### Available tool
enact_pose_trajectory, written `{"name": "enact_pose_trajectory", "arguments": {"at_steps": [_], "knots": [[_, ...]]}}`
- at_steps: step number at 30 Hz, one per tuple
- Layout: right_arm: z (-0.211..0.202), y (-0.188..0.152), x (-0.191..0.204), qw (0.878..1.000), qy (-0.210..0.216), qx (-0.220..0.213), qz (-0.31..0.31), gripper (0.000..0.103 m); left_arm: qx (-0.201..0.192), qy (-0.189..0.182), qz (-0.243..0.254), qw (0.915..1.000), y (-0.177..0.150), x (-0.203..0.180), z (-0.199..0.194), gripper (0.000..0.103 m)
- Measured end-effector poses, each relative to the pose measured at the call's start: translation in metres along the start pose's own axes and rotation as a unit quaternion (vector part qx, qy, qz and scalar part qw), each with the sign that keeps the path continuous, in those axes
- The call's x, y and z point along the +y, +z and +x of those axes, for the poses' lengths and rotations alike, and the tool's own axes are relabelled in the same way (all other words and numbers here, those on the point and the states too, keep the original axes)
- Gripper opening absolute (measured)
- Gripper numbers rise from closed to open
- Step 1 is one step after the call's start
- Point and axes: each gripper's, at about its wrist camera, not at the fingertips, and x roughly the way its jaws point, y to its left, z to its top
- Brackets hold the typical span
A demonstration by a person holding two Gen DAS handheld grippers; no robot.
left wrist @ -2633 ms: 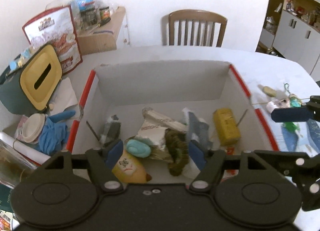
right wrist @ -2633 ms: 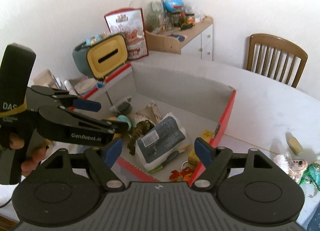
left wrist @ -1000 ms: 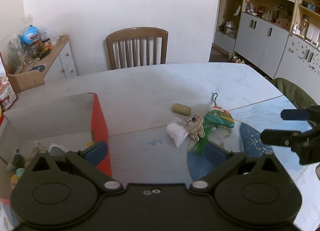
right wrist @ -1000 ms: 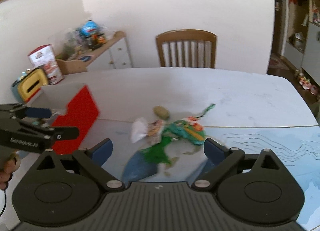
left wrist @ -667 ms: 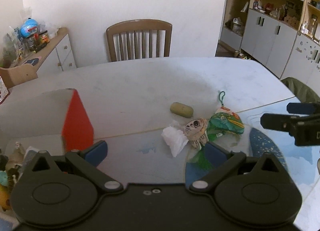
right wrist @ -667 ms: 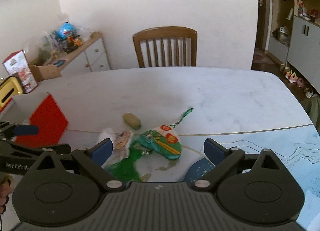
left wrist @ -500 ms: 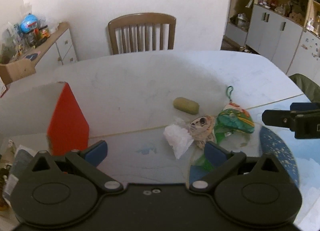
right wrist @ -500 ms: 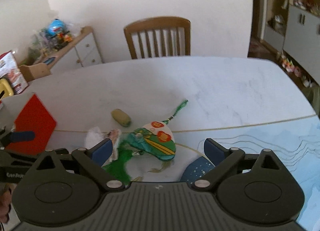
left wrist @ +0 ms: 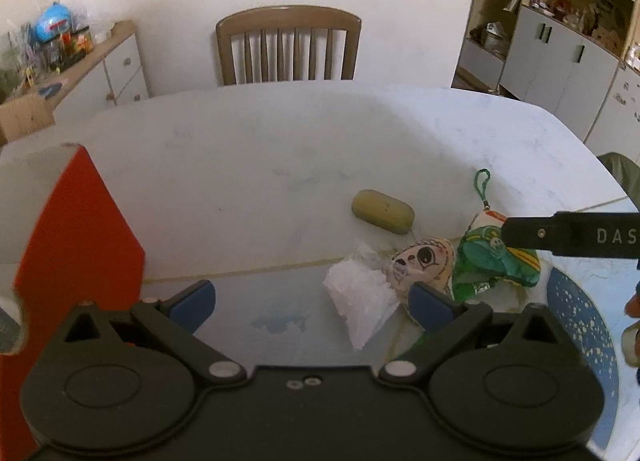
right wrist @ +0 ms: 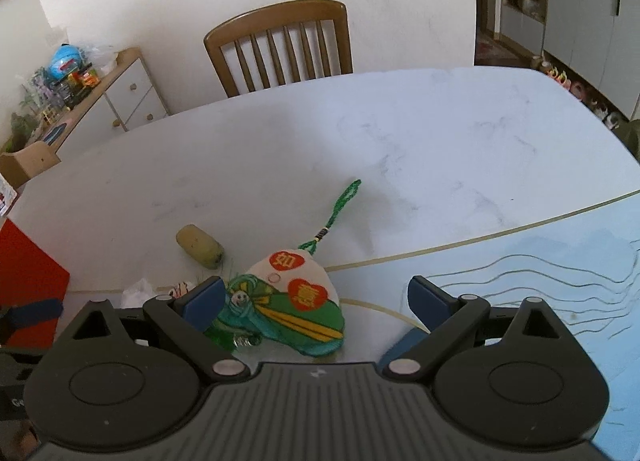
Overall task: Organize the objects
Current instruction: 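Grasp the white plastic bag with the left tool while the right tool grasps the green plush pouch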
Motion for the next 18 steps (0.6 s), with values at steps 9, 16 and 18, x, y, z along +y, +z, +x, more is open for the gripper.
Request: {"name": "enact_pose_trajectory", "arguments": {"at_steps": [9, 16, 18], "knots": [[0.018, 0.007, 0.015, 1.0, -0.002, 0.007, -0.006, 0.098, 0.013, -0.019, -0.051, 0.9985, 0.01, 0.01, 0.017, 0.102], [0.026, 0.003, 0.013, 1.0, -0.005, 0.016, -0.008, 0.095, 0.024, -0.038, -0.035, 0.9984, 0.005, 0.002, 0.028, 0.092], [0.027, 0.001, 0.01, 1.0, 0.001, 0.021, -0.004, 0.09, 0.028, -0.046, -0.032, 0.9981, 0.004, 0.0, 0.03, 0.088]]}}
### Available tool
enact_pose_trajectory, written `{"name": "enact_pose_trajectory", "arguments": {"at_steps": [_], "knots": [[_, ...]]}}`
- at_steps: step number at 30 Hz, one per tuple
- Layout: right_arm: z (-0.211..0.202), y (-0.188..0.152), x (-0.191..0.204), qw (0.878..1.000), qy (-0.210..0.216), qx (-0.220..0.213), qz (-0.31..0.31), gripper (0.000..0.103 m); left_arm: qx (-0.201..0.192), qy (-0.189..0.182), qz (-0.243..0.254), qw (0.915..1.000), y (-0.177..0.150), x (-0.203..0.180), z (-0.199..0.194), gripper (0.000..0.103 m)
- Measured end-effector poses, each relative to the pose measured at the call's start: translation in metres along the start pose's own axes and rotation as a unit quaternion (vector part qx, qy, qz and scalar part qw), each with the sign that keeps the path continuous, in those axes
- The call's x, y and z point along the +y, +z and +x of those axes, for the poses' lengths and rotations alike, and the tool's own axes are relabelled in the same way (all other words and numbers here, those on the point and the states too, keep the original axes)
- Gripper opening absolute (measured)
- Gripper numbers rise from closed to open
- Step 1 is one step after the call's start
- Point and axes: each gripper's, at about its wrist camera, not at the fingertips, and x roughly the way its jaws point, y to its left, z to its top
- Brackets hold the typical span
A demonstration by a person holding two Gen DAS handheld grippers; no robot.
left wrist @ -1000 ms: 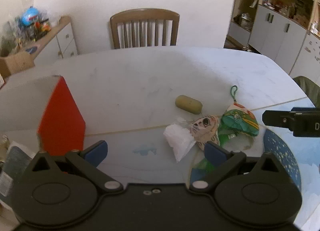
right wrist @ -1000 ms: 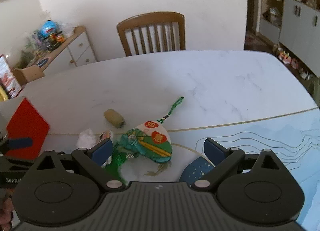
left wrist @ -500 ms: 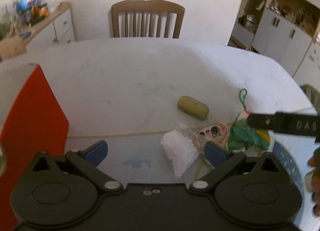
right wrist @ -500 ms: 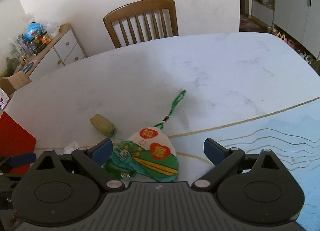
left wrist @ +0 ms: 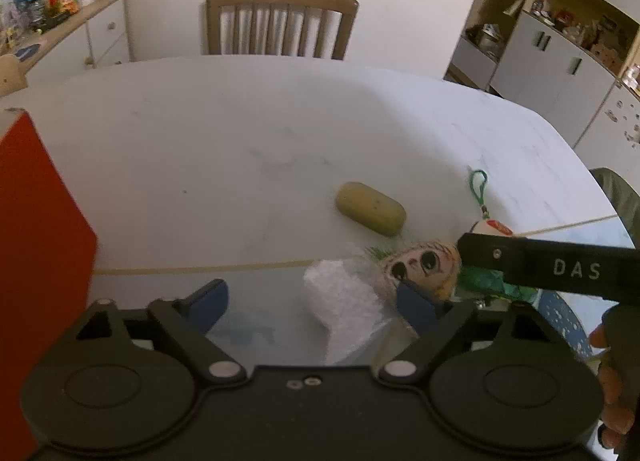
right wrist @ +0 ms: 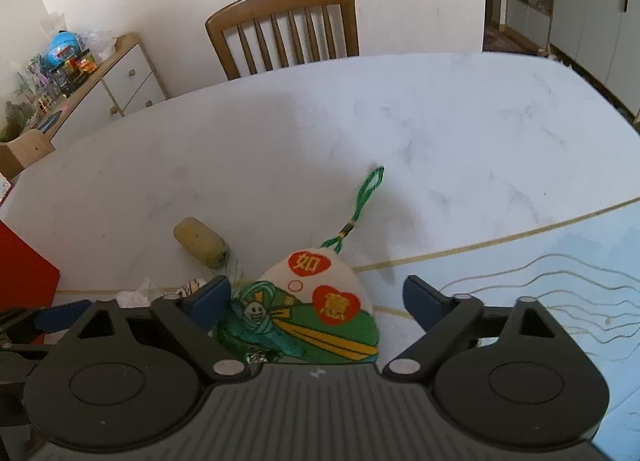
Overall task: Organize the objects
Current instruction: 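Grasp the white plastic bag with the left tool while the right tool grasps the green plush pouch, then carry the white bag and green plush pouch over the cardboard box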
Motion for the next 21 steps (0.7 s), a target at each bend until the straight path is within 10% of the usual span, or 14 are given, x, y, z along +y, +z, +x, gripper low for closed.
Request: {"name": "enact_pose_trajectory", "arguments": {"at_steps": [10, 21], "knots": [[-0.004, -0.006, -0.004, 1.0, 0.013, 0.005, 0.002, 0.07, -0.002, -0.015, 0.027, 0.9995, -0.005, -0.009, -0.001, 0.048], [-0.033, -0.01, -0.012, 1.0, 0.023, -0.015, 0.008, 0.067, -0.007, -0.008, 0.033, 0.9994, -0.005, -0.003, -0.013, 0.037]]}}
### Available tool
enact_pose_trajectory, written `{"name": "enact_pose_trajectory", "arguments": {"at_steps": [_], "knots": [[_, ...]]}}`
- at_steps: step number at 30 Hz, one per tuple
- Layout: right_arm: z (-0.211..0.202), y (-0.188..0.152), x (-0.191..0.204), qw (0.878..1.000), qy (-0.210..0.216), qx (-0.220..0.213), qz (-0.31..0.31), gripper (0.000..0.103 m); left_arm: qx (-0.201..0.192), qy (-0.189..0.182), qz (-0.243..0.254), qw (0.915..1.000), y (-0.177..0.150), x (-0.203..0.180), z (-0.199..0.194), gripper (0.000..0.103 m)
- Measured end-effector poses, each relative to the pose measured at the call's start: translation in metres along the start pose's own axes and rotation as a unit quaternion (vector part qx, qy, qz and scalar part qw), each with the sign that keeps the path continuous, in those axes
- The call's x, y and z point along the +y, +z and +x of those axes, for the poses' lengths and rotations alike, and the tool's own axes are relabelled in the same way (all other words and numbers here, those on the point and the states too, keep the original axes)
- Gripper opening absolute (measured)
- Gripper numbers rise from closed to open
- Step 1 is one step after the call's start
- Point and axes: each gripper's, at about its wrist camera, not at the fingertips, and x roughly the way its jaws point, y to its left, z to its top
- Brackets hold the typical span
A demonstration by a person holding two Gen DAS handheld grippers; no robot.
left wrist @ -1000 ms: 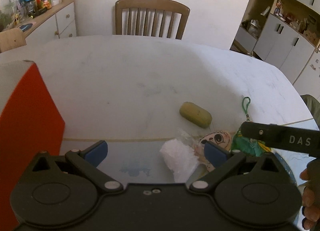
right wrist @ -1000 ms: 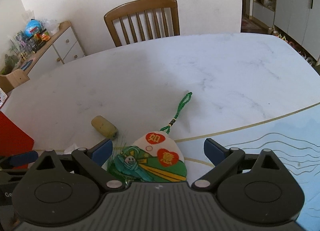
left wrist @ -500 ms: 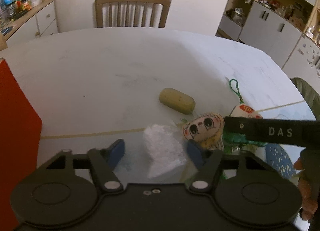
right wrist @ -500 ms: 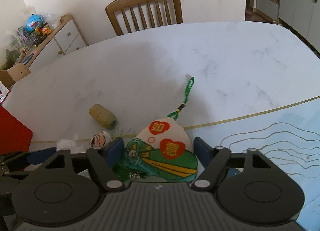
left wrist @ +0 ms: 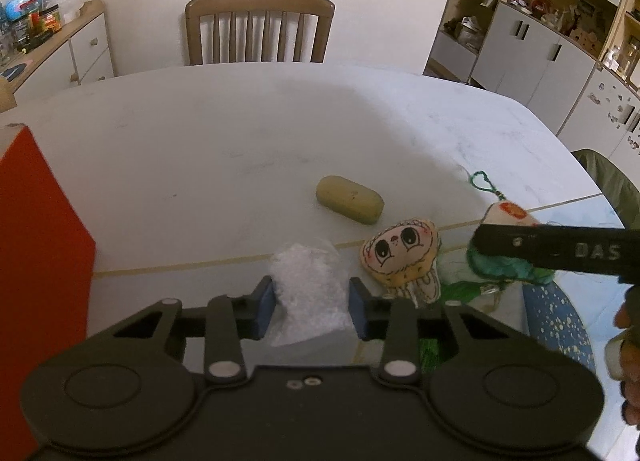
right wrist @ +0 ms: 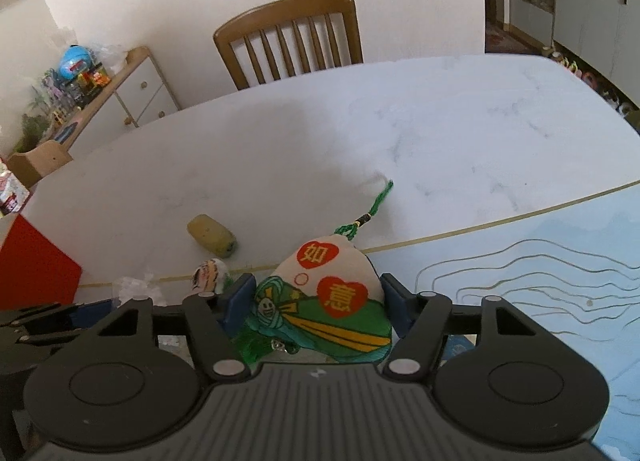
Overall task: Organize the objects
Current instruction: 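Carry the white bag and green plush pouch over the cardboard box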
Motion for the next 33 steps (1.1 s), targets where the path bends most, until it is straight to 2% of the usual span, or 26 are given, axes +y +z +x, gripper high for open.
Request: {"name": "enact_pose_trajectory", "arguments": {"at_steps": [10, 21, 33], "knots": [[-0.045, -0.009, 0.013, 0.999, 0.018, -0.021, -0.035, 0.066, -0.006, 0.0, 0.004, 1.0, 0.0, 0.002, -0.029, 0.037], [-0.1, -0.017, 0.042, 0.995, 0.045, -0.045, -0.075, 0.066, -0.017, -0.011, 0.015, 0.9997, -0.003, -0.001, -0.088, 0.037], [-0.15, -0.021, 0.085, 0.988, 0.082, -0.062, -0.116, 0.066, -0.029, -0.006, 0.01, 0.9995, -0.003, 0.017, -0.149, 0.037]]}}
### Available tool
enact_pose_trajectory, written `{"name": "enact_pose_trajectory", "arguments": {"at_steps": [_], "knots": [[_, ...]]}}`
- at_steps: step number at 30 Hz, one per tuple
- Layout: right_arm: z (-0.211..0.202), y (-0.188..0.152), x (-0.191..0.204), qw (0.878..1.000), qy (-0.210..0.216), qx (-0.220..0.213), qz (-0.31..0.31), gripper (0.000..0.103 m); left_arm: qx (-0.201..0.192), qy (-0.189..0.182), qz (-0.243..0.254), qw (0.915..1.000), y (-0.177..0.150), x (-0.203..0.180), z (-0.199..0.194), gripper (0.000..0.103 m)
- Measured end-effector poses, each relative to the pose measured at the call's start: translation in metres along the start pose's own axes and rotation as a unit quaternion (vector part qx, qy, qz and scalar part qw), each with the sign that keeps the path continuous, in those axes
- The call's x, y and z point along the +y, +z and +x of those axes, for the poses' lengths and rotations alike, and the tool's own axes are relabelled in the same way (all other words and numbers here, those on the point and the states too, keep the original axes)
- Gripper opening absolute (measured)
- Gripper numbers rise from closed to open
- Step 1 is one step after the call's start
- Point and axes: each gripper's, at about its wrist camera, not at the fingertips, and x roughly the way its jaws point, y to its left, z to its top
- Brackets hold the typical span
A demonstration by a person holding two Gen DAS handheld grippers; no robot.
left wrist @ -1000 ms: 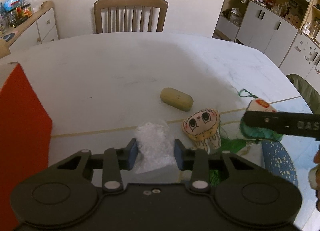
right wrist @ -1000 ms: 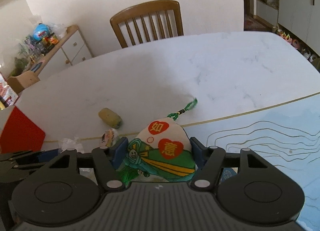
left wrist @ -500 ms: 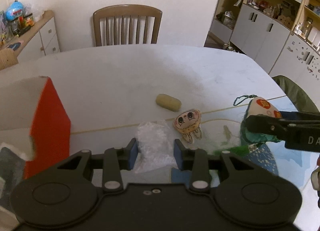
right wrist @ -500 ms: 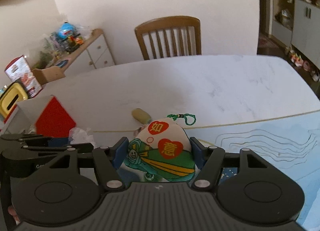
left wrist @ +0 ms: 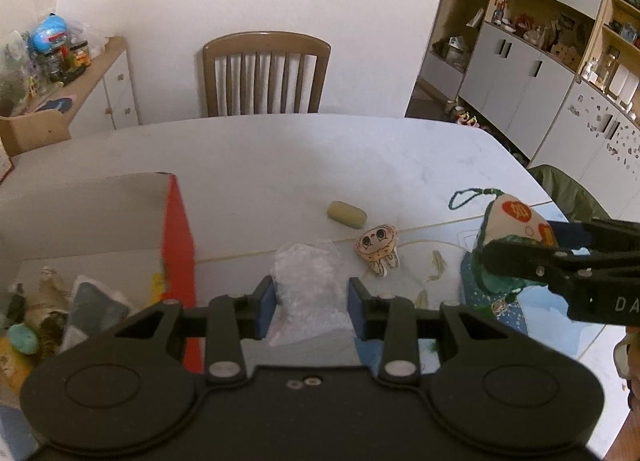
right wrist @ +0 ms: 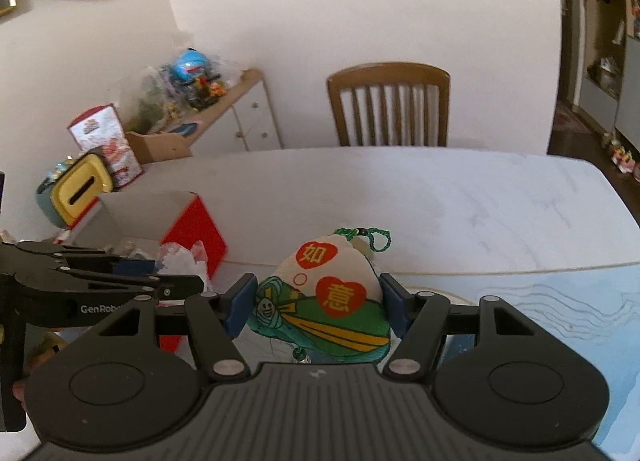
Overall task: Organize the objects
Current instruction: 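Carry the white bag and green plush pouch over the cardboard box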
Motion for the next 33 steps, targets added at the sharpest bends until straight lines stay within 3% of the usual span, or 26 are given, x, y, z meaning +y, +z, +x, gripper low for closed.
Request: {"name": "enact_pose_trajectory", "arguments": {"at_steps": [13, 33], "knots": [[-0.017, 0.031, 0.084, 0.996, 0.051, -0.029, -0.064, 0.066, -0.03, 0.02, -0.005, 0.9993, -0.001, 0.043, -0.066, 0.037], [0.032, 0.055, 0.209, 0.985, 0.111, -0.024, -0.13, 0.066, -0.04, 0.09, -0.049, 0.994, -0.013, 0.148, -0.107, 0.037]]}}
